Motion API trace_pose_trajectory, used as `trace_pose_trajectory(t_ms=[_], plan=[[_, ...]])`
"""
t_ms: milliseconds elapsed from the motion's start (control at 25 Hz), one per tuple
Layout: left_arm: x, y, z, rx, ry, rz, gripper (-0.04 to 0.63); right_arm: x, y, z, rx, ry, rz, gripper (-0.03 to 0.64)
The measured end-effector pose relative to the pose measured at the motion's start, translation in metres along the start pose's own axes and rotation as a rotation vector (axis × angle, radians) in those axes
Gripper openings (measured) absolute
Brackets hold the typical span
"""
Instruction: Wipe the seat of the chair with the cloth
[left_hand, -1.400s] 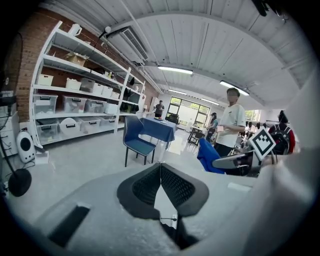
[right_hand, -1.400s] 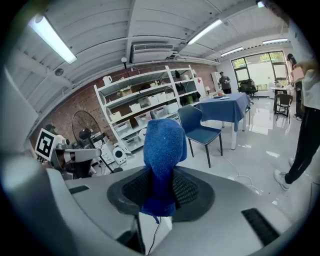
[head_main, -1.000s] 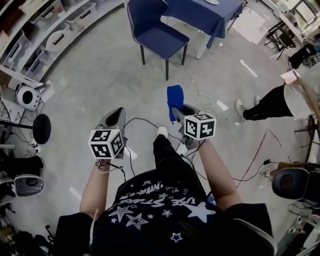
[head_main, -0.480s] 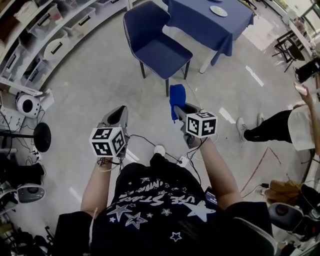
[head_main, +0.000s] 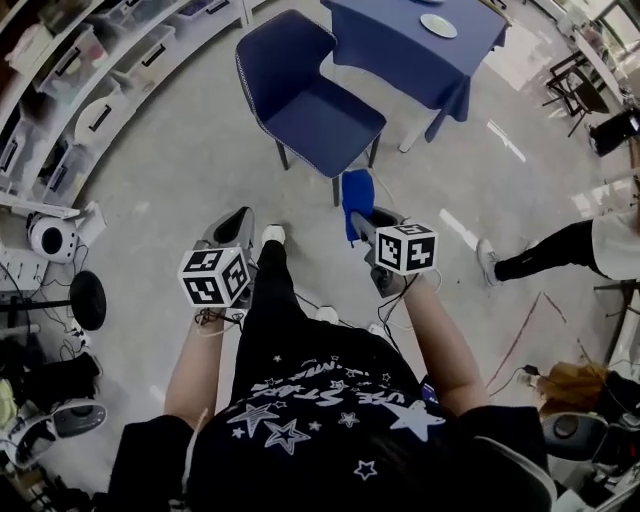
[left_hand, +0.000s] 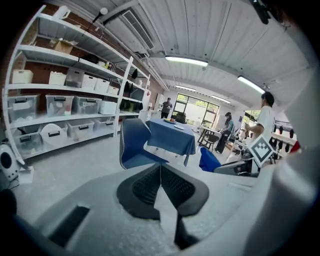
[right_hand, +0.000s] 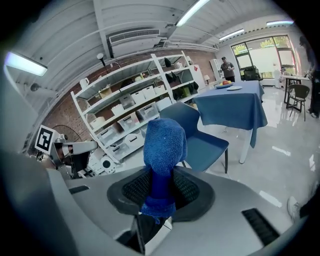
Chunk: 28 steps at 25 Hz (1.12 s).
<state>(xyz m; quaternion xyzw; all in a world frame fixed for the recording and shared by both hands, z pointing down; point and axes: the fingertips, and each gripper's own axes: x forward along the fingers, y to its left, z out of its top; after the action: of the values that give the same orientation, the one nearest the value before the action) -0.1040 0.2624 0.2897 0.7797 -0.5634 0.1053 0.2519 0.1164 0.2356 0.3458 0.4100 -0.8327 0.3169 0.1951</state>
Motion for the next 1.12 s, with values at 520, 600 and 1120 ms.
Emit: trace_pose_trajectory(t_ms=[520,600,1120], plan=[[0.213,0.100,0.075,0.095,0.205,-0.236,0.020,0.166,-0.059,0.088,0.204,0.032,-0.210,0.112],[0.240,0.112,0.080,0.127,0.250,-0.276,0.020,0.192,-0.065,0.097,0.247,0.035,-0.241,0.112],[0.399,0.121,0.098,0.208,0.368,-0.449,0.020,0.313,-0.157,0.148,0.423,-0.008,-0.354,0.112]])
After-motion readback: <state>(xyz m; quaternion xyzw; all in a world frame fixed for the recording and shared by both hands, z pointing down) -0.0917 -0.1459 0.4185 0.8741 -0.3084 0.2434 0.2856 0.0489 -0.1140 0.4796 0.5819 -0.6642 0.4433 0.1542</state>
